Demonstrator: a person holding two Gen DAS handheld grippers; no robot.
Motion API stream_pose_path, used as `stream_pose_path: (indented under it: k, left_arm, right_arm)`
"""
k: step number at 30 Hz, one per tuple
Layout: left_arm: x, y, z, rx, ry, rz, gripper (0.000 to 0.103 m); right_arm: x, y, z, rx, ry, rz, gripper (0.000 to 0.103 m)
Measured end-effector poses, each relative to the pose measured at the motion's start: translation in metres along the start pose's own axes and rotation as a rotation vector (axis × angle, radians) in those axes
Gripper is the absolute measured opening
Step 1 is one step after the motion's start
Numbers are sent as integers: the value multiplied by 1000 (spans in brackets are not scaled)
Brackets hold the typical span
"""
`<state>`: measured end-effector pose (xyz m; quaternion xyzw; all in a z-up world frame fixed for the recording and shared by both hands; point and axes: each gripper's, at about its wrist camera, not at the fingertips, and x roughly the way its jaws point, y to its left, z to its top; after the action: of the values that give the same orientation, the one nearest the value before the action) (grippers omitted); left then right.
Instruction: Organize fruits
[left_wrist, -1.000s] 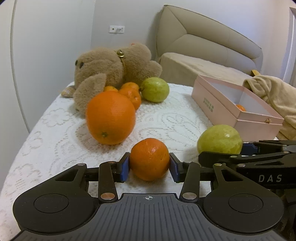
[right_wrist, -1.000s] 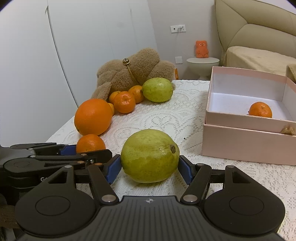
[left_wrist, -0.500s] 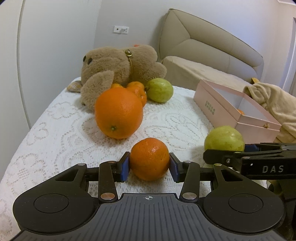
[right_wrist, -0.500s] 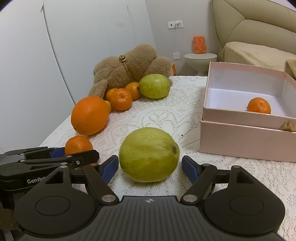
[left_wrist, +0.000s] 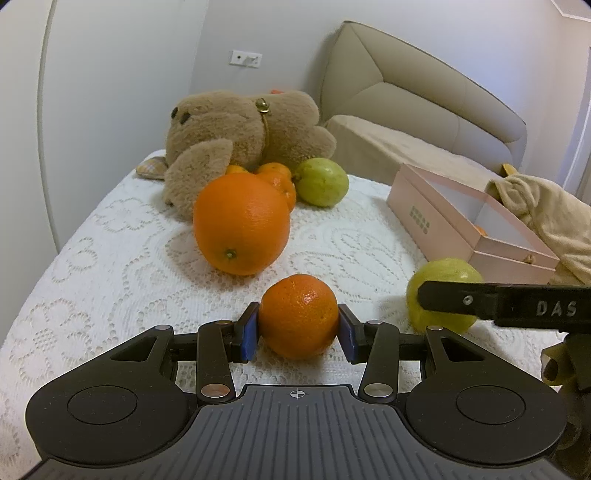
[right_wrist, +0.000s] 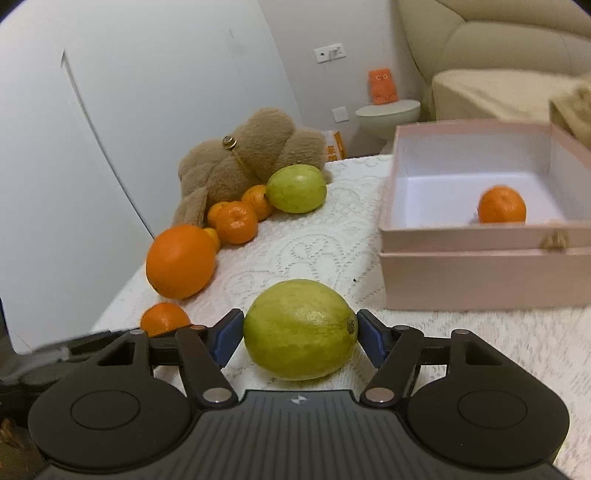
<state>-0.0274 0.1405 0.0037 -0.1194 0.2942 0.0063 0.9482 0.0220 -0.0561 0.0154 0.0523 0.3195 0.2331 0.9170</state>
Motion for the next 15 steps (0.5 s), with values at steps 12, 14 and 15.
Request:
stream_pose_path:
  k: [12, 14, 15]
  left_arm:
    - [-1, 5, 0, -32, -5, -10, 48]
    - [-1, 5, 0, -33, -5, -10, 48]
    - [-1, 5, 0, -34, -6, -11, 48]
  right_arm:
    - [9, 25, 4, -75, 33, 36, 67]
    - [8, 21, 6, -62, 33, 29, 67]
    - [7, 20, 6, -64, 27, 11, 67]
